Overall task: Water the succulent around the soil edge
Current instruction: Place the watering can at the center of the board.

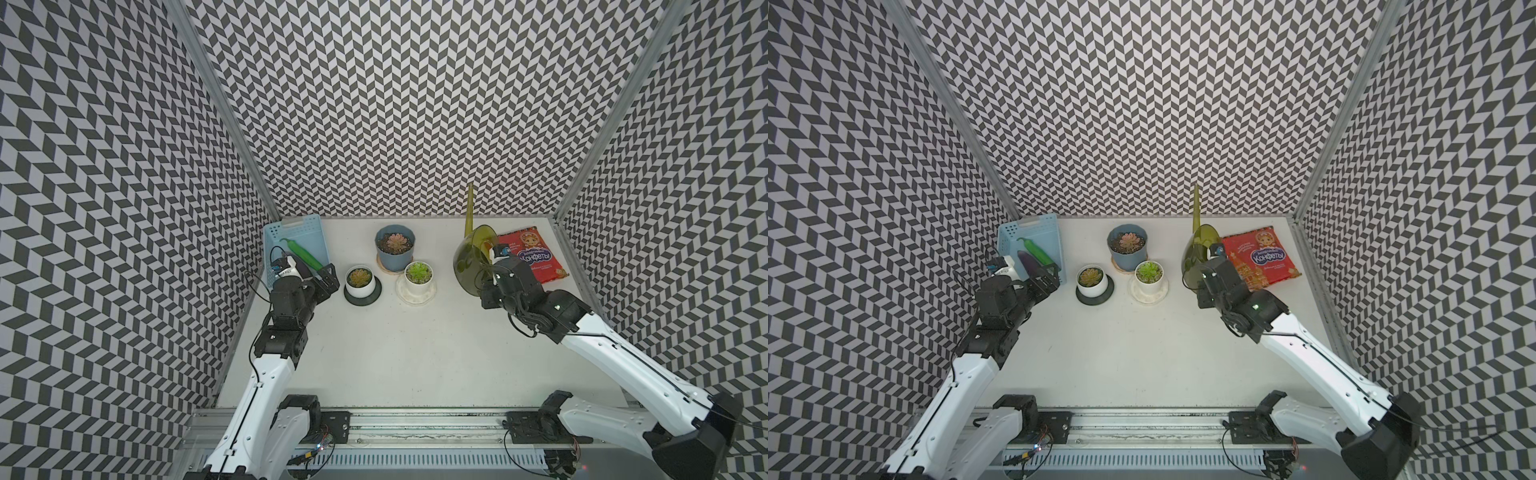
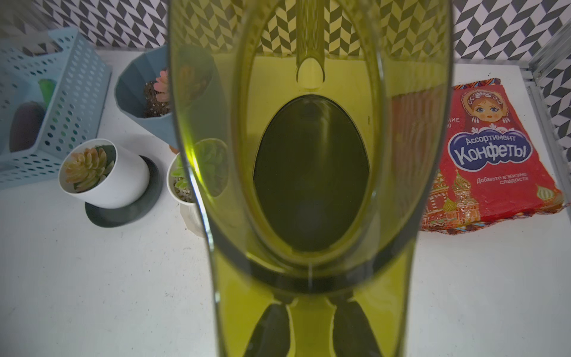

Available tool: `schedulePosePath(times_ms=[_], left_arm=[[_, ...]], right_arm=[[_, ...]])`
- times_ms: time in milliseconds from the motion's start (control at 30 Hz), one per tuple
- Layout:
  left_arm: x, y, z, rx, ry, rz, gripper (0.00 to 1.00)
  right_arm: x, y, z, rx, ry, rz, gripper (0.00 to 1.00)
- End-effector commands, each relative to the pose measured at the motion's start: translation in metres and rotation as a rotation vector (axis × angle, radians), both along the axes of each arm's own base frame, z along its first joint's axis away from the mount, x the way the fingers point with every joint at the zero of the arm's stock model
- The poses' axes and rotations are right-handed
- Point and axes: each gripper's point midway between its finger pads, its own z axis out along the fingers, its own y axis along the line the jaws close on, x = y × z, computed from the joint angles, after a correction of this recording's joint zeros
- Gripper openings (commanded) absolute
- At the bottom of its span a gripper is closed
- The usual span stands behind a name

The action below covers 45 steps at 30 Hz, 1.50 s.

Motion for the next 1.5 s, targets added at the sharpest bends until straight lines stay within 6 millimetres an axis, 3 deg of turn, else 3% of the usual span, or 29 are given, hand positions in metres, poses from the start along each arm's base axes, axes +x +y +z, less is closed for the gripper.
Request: schedulePosePath(times_ms=[0,333,600,1167,1333,1467], left_arm=[[0.001,-0.001,0.011,0.006,-0.043,-0.011,1.00],[0.001,-0.002,0.008,0.001,-0.042,-0.016,1.00],[0.002,-0.004,0.005,-0.012,-0.039,-0.022,1.00],[0.003,-0.002,0.006,-0.007,-0.039,-0.015,1.00],[0.004,-0.003,0.006,-0.007,-0.037,-0.017,1.00],[0.005,-0.003,0.007,-0.005,-0.037,-0.018,1.00]], right_arm=[[0.031,0.005,0.045,0.154,-0.266,-0.049,0.00],[0.055,0.005,-0.008,0.137,-0.307,-0.041,0.00],[0.071,0.017,-0.046,0.085,-0.221,-0.023,0.00],[0.070,0.034,-0.123,0.074,0.009,-0.001,0.06],[0.069,0.038,-0.134,0.084,0.055,0.002,0.15],[0.067,0.039,-0.136,0.091,0.067,0.003,0.36]])
